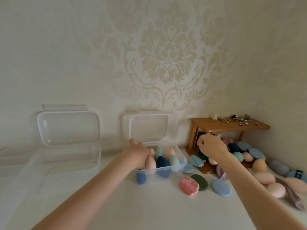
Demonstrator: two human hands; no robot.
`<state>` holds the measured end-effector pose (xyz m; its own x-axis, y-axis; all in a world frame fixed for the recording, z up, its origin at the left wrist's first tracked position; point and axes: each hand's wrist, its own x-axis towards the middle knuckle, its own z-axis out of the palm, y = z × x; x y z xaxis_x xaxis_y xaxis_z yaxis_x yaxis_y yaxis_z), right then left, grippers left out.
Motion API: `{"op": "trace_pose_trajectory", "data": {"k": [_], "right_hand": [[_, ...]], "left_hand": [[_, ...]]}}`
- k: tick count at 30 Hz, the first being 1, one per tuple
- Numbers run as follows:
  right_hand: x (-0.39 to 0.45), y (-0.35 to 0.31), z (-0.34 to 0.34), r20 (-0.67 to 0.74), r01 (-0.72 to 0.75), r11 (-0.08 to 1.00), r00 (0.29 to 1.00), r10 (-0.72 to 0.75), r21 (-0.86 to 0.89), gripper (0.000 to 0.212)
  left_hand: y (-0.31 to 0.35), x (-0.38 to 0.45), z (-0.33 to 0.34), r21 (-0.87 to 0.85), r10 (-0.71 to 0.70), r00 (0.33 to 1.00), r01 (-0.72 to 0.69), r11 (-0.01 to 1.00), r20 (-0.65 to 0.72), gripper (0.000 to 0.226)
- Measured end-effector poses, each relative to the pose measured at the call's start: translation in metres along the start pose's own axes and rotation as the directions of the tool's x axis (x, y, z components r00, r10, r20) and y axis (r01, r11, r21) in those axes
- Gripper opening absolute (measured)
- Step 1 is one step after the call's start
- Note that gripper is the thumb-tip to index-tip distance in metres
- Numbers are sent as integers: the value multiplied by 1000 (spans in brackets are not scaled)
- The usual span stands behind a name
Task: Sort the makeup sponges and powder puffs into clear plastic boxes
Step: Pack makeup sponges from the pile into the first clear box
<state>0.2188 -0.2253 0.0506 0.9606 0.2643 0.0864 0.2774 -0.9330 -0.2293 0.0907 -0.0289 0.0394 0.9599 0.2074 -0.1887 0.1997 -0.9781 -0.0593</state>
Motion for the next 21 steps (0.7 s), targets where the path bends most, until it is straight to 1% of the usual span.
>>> {"op": "trace_pose_trajectory", "data": {"k": [1, 2, 3, 5, 7, 8, 9, 10, 11, 12, 13, 14, 15, 16, 17, 18, 19, 21], "right_hand": [[-2, 11, 7, 21, -59, 996, 998, 60, -72, 33], [-2, 19, 15, 56, -117, 987, 991, 123, -106, 41], [-2, 25, 24, 83, -162, 982, 982, 171, -102, 50], [-3, 32, 36, 101, -211, 977, 972, 214, -43, 59], [-5, 35, 41, 29, -192, 981, 981, 193, -16, 60], [-7, 34, 39, -38, -157, 986, 987, 155, -53, 59], [-10, 32, 35, -127, -118, 985, 987, 102, -128, 53], [-13, 26, 27, -202, -82, 979, 978, 44, -186, 45], [-15, 19, 17, -258, -40, 984, 966, -7, -176, 34], [-20, 10, 8, -275, 17, 994, 960, -46, -107, 26], [-23, -1, -1, -261, 89, 996, 962, -81, 19, 19], [-27, -13, -8, -206, 158, 973, 971, -122, 166, 15], [-32, -24, -13, -112, 215, 929, 975, -190, 301, 13], [-39, -36, -18, 0, 248, 872, 962, -274, 422, 12], [-44, -47, -19, 113, 240, 821, 932, -344, 518, 12], [-50, -56, -18, 207, 211, 788, 896, -392, 579, 12], [-52, -62, -13, 268, 190, 772, 865, -424, 607, 14], [-51, -71, -2, 340, 173, 774, 824, -452, 609, 19]], "left_hand": [[1, 1, 1, -9, -8, 1000, 8, 1000, -4, 44], [1, 1, 2, -30, -16, 1000, 15, 999, -9, 44], [1, 1, 2, -53, -19, 1000, 18, 998, -17, 43], [1, -2, 1, -94, -16, 1000, 14, 995, -20, 39], [0, -3, 1, -127, -6, 999, 1, 992, -34, 36], [-1, -3, 2, -142, 1, 998, -9, 990, -55, 35], [-2, -4, 3, -162, 6, 997, -19, 987, -79, 35], [-4, -5, 5, -180, 10, 995, -29, 983, -103, 35], [-6, -5, 7, -188, 18, 992, -42, 981, -128, 34], [-8, -6, 9, -186, 27, 988, -55, 981, -152, 29], [-9, -7, 11, -178, 34, 985, -65, 982, -172, 23], [-9, -7, 12, -168, 37, 983, -68, 983, -180, 17], [-9, -7, 13, -152, 43, 983, -71, 986, -179, 15], [-9, -7, 13, -132, 54, 983, -78, 988, -176, 19], [-9, -6, 13, -118, 60, 984, -81, 990, -169, 26], [-9, -5, 14, -122, 62, 985, -82, 989, -163, 29], [-9, -5, 14, -146, 62, 984, -87, 986, -169, 30], [-11, -5, 15, -203, 73, 980, -110, 973, -183, 32]]}}
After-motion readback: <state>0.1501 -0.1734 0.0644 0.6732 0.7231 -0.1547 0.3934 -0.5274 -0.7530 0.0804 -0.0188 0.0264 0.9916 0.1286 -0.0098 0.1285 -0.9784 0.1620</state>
